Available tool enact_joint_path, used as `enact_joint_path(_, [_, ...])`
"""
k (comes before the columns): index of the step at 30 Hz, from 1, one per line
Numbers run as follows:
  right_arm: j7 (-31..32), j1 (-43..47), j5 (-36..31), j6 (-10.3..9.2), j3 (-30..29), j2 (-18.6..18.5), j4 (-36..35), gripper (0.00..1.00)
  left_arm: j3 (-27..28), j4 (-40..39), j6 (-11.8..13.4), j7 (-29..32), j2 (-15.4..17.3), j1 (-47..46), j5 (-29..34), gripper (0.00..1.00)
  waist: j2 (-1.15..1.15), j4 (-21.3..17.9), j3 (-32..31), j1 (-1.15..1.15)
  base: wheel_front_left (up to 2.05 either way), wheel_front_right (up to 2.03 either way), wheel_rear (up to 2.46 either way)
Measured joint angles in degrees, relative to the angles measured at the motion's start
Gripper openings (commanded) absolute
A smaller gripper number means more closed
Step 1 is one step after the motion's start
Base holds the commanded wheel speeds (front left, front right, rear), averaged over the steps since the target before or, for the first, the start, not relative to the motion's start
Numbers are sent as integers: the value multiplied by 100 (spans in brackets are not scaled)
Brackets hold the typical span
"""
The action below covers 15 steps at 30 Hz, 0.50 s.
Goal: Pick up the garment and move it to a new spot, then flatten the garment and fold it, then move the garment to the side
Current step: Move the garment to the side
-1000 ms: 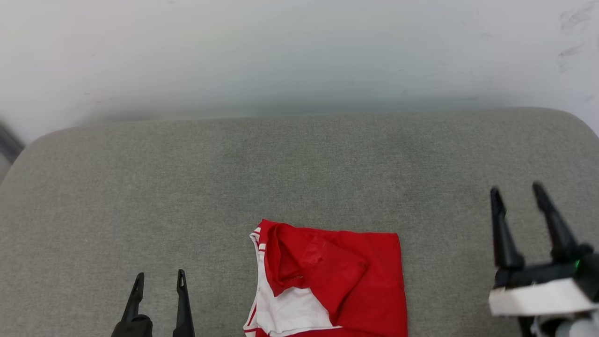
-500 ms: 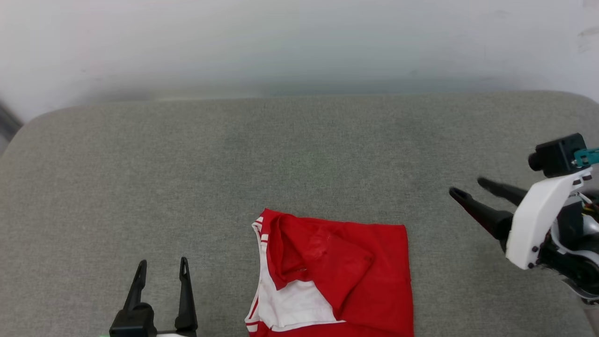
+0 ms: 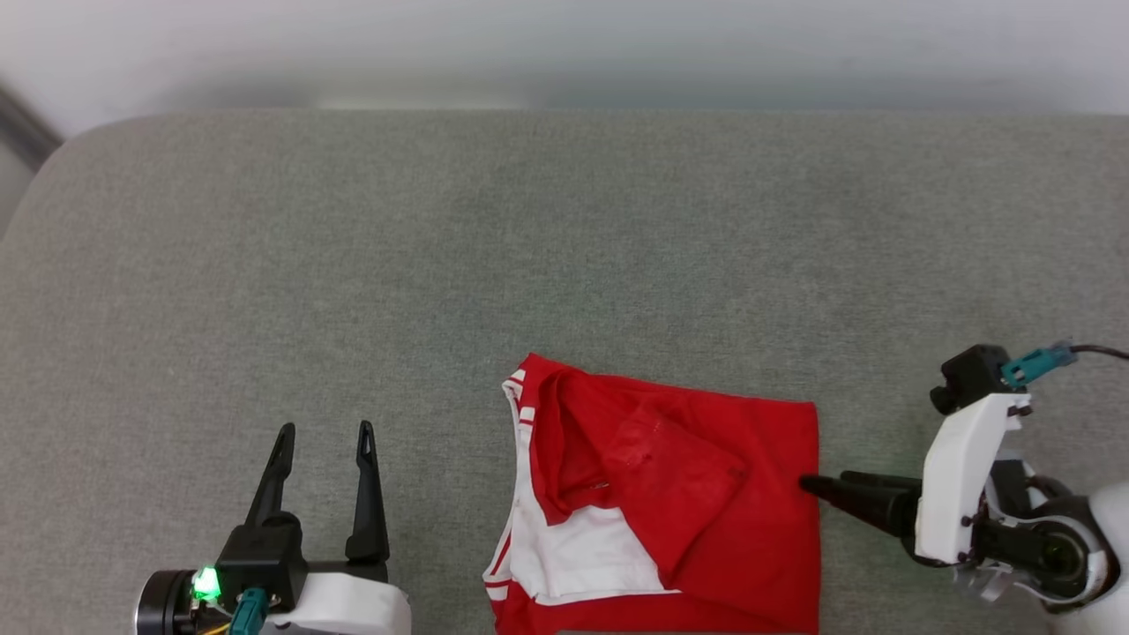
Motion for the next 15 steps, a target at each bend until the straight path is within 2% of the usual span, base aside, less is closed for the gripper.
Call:
enact_joint_path(10, [-326,-148,74,8,313,453,553,100,-101,43,-23,0,-1,-231,-32,100,0,292,368,0,0,0,0])
enact_joint_path(15, [-379,-222,-15,15,647,392,598,100,-110,68,-16,0,0,-250,-48,100,0,384,386,0,0,0,0])
